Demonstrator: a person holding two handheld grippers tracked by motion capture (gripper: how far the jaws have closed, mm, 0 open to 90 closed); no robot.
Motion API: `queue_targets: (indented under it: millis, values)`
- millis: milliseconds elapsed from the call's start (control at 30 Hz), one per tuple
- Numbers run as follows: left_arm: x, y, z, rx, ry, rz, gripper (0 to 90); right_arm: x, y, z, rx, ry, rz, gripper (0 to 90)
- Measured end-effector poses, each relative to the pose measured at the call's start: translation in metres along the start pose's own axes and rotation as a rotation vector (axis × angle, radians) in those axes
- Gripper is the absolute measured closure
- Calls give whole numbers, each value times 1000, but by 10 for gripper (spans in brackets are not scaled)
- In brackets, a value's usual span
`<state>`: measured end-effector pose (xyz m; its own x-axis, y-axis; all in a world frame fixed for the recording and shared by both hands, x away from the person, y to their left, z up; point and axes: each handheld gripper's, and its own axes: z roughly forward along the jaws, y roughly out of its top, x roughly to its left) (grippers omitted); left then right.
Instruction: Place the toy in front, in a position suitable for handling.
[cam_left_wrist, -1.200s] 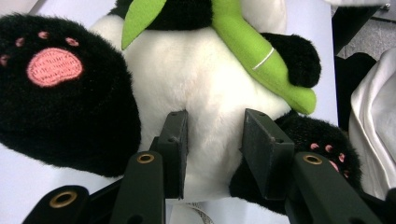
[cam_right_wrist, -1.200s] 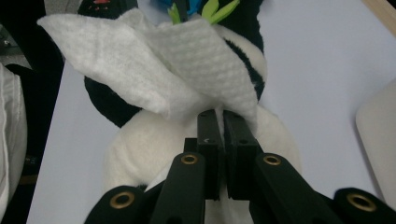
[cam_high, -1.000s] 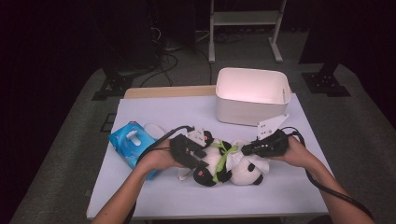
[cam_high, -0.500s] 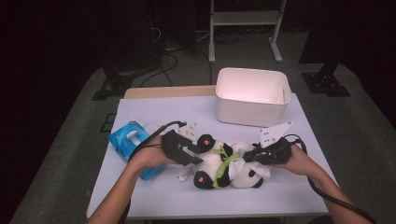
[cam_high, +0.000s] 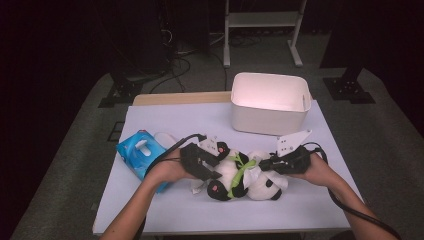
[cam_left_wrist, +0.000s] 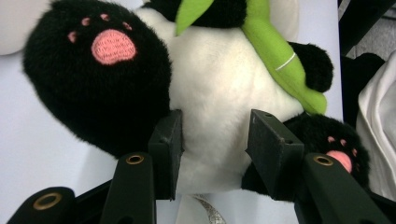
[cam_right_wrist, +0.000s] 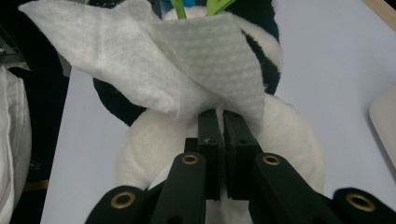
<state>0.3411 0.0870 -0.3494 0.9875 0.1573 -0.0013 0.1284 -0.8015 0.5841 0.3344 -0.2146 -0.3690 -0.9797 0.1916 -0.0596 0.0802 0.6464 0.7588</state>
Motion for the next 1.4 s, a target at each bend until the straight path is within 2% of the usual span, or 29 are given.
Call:
queue_targets:
  millis: [200, 300, 467, 500, 567, 733, 867, 1033, 1233, 1400]
  values:
    - [2, -1, -12, -32, 19, -5, 545, -1, -2, 0, -14, 10, 9, 859]
    - [0, 0, -15, -75, 0, -14, 550, -2, -3, 1, -18, 9, 20, 859]
    - [-8, 15, -1, -48, -23, 40, 550, -1, 0, -1, -8, -7, -8, 858]
    - [-8, 15, -1, -48, -23, 40, 549, -1, 1, -3, -17, -13, -10, 858]
    - [-10, 26, 6, -48, -24, 61, 545, -2, 1, -10, -33, -10, -3, 858]
    - [-9, 44, 8, -74, -21, 84, 545, -3, -12, -19, -6, -32, 18, 858]
    - [-7, 58, 14, -67, -7, 96, 544, -2, -22, -22, -30, -20, 40, 857]
    - [-8, 72, 22, -57, -10, 119, 540, -2, -30, -25, -51, -26, 57, 856]
    - [-10, 80, 37, -34, -31, 135, 541, -2, -33, -27, -58, -29, 61, 856]
    - [-13, 81, 53, 12, -14, 163, 558, -2, -36, -28, -56, -35, 68, 855]
